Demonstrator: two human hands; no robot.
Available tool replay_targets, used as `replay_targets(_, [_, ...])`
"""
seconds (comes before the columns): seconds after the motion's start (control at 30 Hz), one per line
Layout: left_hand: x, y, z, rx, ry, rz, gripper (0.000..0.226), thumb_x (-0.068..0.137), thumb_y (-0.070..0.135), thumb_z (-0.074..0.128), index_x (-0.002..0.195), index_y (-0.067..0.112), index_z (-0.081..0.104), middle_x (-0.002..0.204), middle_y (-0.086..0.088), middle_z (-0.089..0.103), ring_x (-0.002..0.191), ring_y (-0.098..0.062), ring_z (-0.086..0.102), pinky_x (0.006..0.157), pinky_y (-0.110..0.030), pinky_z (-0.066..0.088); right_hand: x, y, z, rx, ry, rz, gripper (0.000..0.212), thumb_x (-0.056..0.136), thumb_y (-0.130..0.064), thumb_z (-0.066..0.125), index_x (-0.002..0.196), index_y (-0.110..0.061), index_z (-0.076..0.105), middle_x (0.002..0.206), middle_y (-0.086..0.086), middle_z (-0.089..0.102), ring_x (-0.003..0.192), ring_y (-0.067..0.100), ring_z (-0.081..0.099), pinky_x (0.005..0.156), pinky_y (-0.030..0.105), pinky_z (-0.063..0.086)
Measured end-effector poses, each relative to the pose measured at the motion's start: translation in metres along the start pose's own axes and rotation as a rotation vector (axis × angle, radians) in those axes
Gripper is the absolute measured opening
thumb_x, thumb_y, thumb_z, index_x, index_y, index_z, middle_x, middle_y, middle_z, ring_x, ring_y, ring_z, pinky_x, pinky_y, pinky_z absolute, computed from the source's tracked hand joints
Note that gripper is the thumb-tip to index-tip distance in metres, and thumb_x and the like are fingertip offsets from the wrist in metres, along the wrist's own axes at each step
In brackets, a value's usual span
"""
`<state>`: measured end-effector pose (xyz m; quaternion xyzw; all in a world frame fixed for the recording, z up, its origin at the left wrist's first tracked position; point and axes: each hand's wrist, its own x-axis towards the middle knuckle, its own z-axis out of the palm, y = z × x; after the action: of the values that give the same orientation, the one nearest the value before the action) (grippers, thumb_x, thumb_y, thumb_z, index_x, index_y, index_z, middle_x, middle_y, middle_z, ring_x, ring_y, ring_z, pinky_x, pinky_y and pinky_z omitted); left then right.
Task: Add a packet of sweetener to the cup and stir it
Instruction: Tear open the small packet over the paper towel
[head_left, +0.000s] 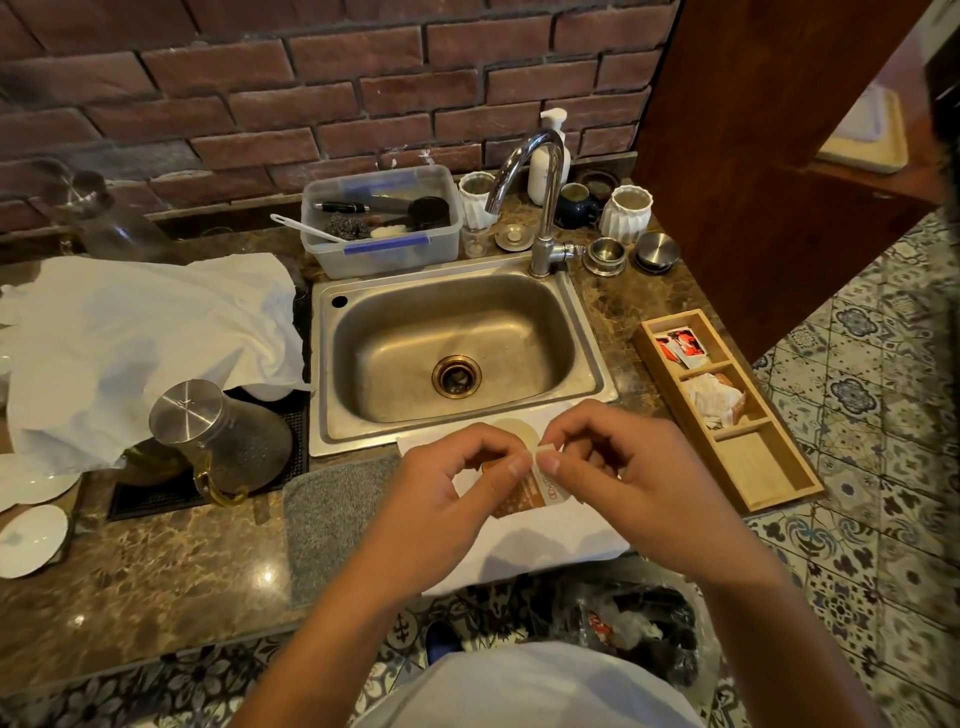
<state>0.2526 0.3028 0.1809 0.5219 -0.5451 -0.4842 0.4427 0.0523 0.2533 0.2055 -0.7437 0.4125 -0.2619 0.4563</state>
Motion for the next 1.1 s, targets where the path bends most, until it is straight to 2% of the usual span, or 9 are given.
replay_targets(0.2, [-0.001, 0.001, 0.0, 0.061, -0.013, 0.007, 0.01, 0.097, 0.026, 0.061, 0.094, 0.023, 0.069, 0.083, 0.002, 0.069, 0.076, -0.014, 0.064, 0.067, -0.028, 0.054, 0.002, -0.003, -0.003, -0.052, 0.003, -0.005, 0.005, 0.092, -0.026, 0.072, 0.097, -0.028, 0.072, 0.074, 0.001, 0.068, 0.066, 0.022, 0.062, 0.06, 0.045, 0.052])
replay_targets(0.47, [-0.005, 0.003, -0.001, 0.088, -0.072, 0.01, 0.011, 0.098, 0.025, 0.059, 0.094, 0.025, 0.069, 0.079, 0.001, 0.068, 0.069, -0.011, 0.063, 0.06, -0.025, 0.051, -0.001, 0.0, -0.004, -0.051, -0.081, -0.028, 0.006, 0.092, -0.032, 0.071, 0.097, -0.029, 0.073, 0.078, 0.001, 0.07, 0.068, 0.022, 0.064, 0.062, 0.049, 0.053])
replay_targets(0.57, [-0.006, 0.002, 0.0, 0.015, -0.083, -0.015, 0.01, 0.096, 0.022, 0.061, 0.09, 0.021, 0.069, 0.075, -0.002, 0.066, 0.064, -0.01, 0.06, 0.056, -0.024, 0.049, -0.001, 0.001, -0.004, -0.026, -0.085, -0.059, 0.01, 0.09, -0.035, 0.072, 0.097, -0.027, 0.076, 0.078, 0.001, 0.071, 0.068, 0.025, 0.063, 0.061, 0.046, 0.051])
replay_targets(0.67, [-0.007, 0.001, 0.0, -0.1, -0.093, -0.037, 0.011, 0.092, 0.028, 0.063, 0.087, 0.021, 0.07, 0.069, 0.0, 0.063, 0.059, -0.013, 0.057, 0.053, -0.025, 0.047, -0.002, 0.002, -0.003, 0.008, -0.065, -0.076, 0.018, 0.088, -0.04, 0.07, 0.096, -0.025, 0.077, 0.078, 0.0, 0.071, 0.068, 0.024, 0.063, 0.059, 0.04, 0.05])
replay_targets(0.77, [-0.006, 0.002, 0.002, -0.17, -0.067, -0.055, 0.015, 0.087, 0.032, 0.064, 0.084, 0.02, 0.071, 0.067, -0.002, 0.062, 0.057, -0.015, 0.055, 0.051, -0.027, 0.047, -0.003, 0.002, -0.001, 0.049, -0.038, -0.08, 0.017, 0.088, -0.037, 0.07, 0.094, -0.023, 0.077, 0.079, -0.002, 0.072, 0.071, 0.023, 0.064, 0.061, 0.038, 0.052])
replay_targets(0.93, [-0.005, 0.0, 0.006, -0.252, -0.009, -0.079, 0.013, 0.087, 0.024, 0.068, 0.082, 0.012, 0.071, 0.068, -0.006, 0.063, 0.057, -0.015, 0.057, 0.049, -0.025, 0.049, -0.004, 0.0, 0.005, 0.01, 0.041, -0.115, 0.012, 0.088, -0.035, 0.071, 0.093, -0.025, 0.076, 0.076, -0.004, 0.071, 0.066, 0.023, 0.062, 0.058, 0.037, 0.051])
replay_targets(1.0, [-0.003, -0.001, 0.007, -0.286, 0.023, -0.11, 0.013, 0.088, 0.017, 0.065, 0.081, 0.008, 0.071, 0.068, -0.006, 0.065, 0.057, -0.013, 0.058, 0.051, -0.022, 0.049, -0.004, 0.0, 0.007, -0.045, 0.087, -0.142, 0.01, 0.089, -0.032, 0.073, 0.095, -0.025, 0.077, 0.079, -0.008, 0.071, 0.068, 0.02, 0.063, 0.057, 0.032, 0.051])
replay_targets(1.1, [-0.001, 0.0, 0.009, -0.322, 0.046, -0.149, 0.016, 0.089, 0.018, 0.066, 0.082, 0.005, 0.072, 0.071, -0.01, 0.067, 0.059, -0.013, 0.059, 0.052, -0.022, 0.049, -0.005, 0.0, 0.011, -0.098, 0.152, -0.176, 0.01, 0.09, -0.03, 0.073, 0.097, -0.025, 0.078, 0.086, -0.015, 0.072, 0.075, 0.015, 0.066, 0.061, 0.021, 0.052])
